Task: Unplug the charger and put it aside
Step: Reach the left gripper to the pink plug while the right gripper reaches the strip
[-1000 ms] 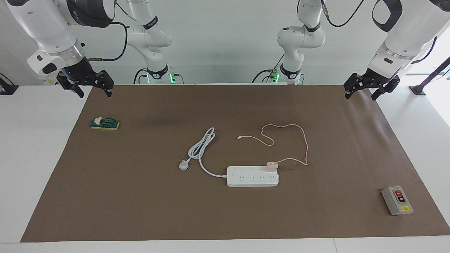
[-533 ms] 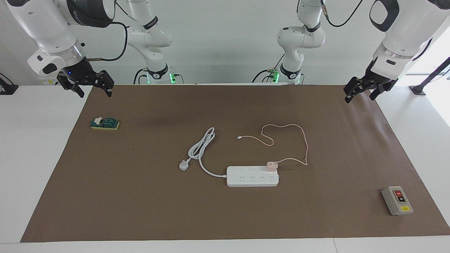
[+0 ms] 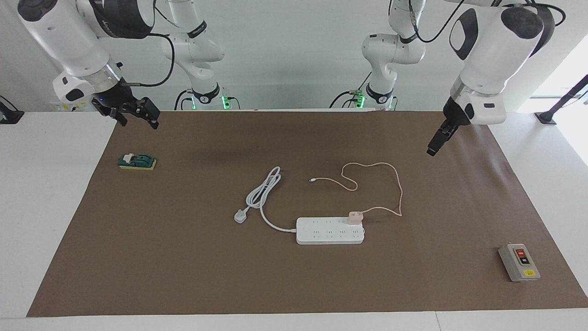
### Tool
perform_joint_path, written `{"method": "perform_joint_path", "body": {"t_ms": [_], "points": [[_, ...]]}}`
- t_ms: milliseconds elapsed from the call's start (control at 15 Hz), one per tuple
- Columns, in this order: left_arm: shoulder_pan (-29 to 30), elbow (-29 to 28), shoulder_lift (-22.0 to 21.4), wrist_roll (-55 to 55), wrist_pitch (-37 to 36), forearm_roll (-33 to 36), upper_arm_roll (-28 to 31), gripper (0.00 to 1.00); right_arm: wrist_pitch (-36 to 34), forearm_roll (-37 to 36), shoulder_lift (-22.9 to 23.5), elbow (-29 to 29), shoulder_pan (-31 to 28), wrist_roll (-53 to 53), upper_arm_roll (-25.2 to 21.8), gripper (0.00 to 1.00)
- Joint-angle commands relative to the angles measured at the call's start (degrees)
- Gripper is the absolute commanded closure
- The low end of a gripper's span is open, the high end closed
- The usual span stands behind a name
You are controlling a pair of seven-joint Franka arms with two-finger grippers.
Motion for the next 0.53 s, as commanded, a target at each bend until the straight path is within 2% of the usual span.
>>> {"method": "perform_joint_path", "body": {"t_ms": [0,133,333,467], "points": [[-1.84,-0.40,3.52,-8.93,3.65,-2.06,0.84,0.00,3.58,6.62,0.88,-3.38,1.83,12.97,0.58,0.00],[-3.76,-0.14,5.98,-16.21,7.07,-2.24,0.84,0.00,5.86,11.64,4.84,-3.20,2.00,20.45,0.75,0.00],[-5.78,0.12,9.05,-28.68,12.35,-3.63,0.84,0.00,11.56,20.69,10.90,-3.20,6.91,35.10,0.75,0.00],[-6.76,1.09,12.22,-31.62,13.42,-3.82,0.85,0.00,16.40,26.58,13.99,-3.29,10.51,43.39,0.75,0.00]]}}
